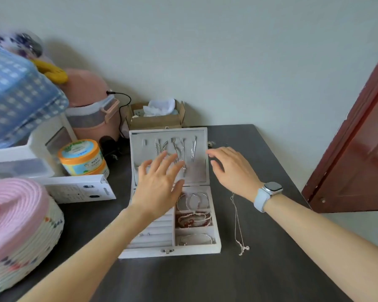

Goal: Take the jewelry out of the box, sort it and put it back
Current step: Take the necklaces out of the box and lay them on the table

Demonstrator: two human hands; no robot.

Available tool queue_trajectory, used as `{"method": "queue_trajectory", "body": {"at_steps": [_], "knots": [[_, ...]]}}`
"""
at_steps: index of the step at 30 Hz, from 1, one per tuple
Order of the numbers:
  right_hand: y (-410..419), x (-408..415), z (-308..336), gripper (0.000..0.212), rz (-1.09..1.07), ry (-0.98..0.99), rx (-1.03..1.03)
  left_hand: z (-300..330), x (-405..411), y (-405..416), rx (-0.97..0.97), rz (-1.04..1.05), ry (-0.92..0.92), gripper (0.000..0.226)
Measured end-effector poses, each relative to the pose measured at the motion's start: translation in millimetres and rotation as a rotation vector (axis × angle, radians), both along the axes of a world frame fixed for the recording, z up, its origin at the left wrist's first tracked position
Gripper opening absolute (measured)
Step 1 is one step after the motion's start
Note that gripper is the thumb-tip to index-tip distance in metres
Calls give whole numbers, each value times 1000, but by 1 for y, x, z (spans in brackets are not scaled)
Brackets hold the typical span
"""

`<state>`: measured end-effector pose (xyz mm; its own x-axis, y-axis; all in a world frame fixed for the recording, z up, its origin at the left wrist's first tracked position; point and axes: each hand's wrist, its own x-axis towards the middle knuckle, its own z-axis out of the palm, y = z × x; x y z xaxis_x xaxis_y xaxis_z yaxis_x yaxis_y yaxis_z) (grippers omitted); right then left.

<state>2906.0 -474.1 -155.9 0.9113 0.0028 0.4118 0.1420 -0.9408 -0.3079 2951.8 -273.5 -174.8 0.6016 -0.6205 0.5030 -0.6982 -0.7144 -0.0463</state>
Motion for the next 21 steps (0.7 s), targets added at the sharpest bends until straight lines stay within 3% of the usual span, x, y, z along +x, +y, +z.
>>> {"method": "queue_trajectory", "body": {"at_steps": [9, 16, 21], "knots": [[84, 80, 16, 21, -84, -81, 167, 24, 92, 36, -215, 235, 44, 47], [115, 98, 2, 22, -249, -58, 86, 21, 114, 45, -315, 65, 210, 44], [120, 104, -4, 24, -351, -31, 116, 15, 120, 47, -393, -15, 216, 35]]}}
